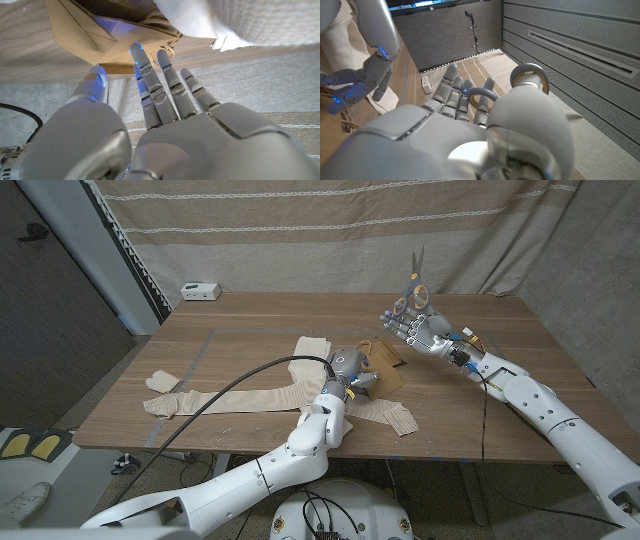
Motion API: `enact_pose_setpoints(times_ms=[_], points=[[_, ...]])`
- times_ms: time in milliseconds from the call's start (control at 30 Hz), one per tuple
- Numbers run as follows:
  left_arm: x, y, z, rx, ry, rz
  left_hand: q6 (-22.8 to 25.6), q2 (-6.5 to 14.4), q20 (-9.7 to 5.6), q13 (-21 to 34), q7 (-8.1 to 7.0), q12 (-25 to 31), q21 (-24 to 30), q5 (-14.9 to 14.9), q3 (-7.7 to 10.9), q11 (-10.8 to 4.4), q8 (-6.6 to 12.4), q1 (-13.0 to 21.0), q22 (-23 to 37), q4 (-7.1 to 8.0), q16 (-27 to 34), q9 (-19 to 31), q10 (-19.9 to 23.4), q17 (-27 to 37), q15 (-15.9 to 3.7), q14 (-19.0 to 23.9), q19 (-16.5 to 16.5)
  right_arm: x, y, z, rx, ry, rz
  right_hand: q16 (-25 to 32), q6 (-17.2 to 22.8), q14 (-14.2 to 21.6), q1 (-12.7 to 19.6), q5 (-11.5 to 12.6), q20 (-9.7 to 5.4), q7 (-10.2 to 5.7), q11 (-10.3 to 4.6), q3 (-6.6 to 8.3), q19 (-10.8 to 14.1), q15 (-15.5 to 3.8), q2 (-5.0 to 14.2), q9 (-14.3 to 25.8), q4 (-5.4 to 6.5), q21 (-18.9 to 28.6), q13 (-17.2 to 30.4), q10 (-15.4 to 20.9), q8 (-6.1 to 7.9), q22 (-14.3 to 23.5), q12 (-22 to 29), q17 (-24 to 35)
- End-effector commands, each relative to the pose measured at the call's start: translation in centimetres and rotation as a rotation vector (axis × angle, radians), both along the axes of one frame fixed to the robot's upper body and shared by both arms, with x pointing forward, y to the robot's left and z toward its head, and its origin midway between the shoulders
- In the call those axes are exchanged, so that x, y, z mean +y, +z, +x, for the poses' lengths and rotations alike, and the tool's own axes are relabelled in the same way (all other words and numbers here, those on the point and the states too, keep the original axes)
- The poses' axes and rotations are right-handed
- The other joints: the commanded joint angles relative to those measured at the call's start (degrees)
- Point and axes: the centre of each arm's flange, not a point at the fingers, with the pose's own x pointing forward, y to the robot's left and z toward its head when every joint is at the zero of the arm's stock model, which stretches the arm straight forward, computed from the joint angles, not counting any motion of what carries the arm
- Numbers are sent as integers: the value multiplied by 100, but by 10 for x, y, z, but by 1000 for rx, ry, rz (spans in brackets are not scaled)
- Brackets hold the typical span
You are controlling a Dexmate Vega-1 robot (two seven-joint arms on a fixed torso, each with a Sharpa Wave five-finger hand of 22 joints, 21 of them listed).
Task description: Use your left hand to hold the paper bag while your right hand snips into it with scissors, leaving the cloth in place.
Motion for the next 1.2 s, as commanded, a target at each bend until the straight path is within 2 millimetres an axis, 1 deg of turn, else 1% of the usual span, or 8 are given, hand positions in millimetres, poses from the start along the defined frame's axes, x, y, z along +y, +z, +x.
enact_pose_setpoints(times_ms=[33, 600, 733, 867, 1100, 1133, 1167, 1200], points=[[-6, -3, 2, 19, -13, 18, -325, -24, 5, -112, -134, -113, 12, -30, 46, -2, -144, 32, 6, 6, 24, -7, 69, -31, -626, 75, 69, -4, 0, -1, 3, -4, 3, 6, -240, 22, -56, -30, -12, 280, 23, 19, 51, 31, 22, 26, -14, -19, 31, 48, -20, 8, 17, 22], [-15, -7, 11, 71, -37, 50, -1156, -51, 82, -327, -272, -551, -35, -59, -65, 30, -390, -113, 5, 9, -105, -4, -211, -152, -624, -194, 3, -5, 2, -1, 3, -6, 2, 5, -235, 24, -59, -38, -3, 290, 23, 26, 59, 40, 27, 32, -16, -24, 34, 48, -14, 9, 17, 21], [-17, -8, 11, 74, -56, 40, -1259, -37, 81, -323, -293, -578, -43, -55, -60, -10, -398, -99, 5, 3, -119, -1, -216, -166, -632, -228, -10, -6, 2, 0, 5, -9, 1, 5, -236, 24, -58, -39, 1, 292, 37, 28, 60, 45, 27, 35, -18, -26, 34, 50, -13, 9, 18, 21], [-19, -9, 11, 71, -77, 33, -1308, -7, 73, -289, -316, -551, -41, -42, -34, -132, -375, -56, 4, -7, -100, 2, -109, -179, -629, -186, 7, -5, 2, 0, 5, -9, 2, 3, -236, 21, -59, -41, -4, 290, 31, 28, 63, 49, 26, 34, -19, -28, 35, 55, -14, 9, 19, 21], [-21, -10, 8, 51, -103, 16, -1315, 11, 57, -240, -289, -481, -32, -23, 1, -160, -335, 2, 1, -18, -60, 5, 90, -191, -634, -90, 45, -4, 1, 1, 9, -9, 5, 4, -232, 25, -57, -43, 14, 295, 30, 33, 75, 58, 31, 33, -21, -26, 36, 57, -13, 9, 20, 21], [-21, -10, 8, 47, -102, 16, -1325, 12, 56, -219, -286, -452, -34, -16, 13, -236, -326, 20, 0, -20, -48, 6, 145, -195, -637, -45, 45, -4, 1, 1, 9, -8, 6, 4, -235, 25, -56, -44, 13, 291, 25, 34, 78, 52, 32, 35, -22, -26, 36, 59, -12, 9, 21, 21], [-20, -9, 8, 44, -103, 13, -1332, 5, 60, -202, -289, -448, -36, -12, 18, -212, -321, 30, 0, -22, -45, 6, 141, -198, -639, -22, 47, -4, 1, 2, 9, -10, 4, 2, -236, 21, -56, -45, 10, 291, 26, 35, 72, 56, 33, 37, -21, -29, 36, 58, -11, 9, 20, 21], [-20, -9, 7, 37, -101, 11, -1367, -9, 63, -175, -292, -421, -36, -8, 20, -272, -323, 38, -1, -23, -42, 6, 174, -203, -630, 9, 51, -4, 1, 2, 10, -11, 4, 4, -230, 26, -55, -45, 17, 291, 35, 36, 79, 54, 33, 33, -22, -27, 36, 61, -12, 9, 21, 21]])
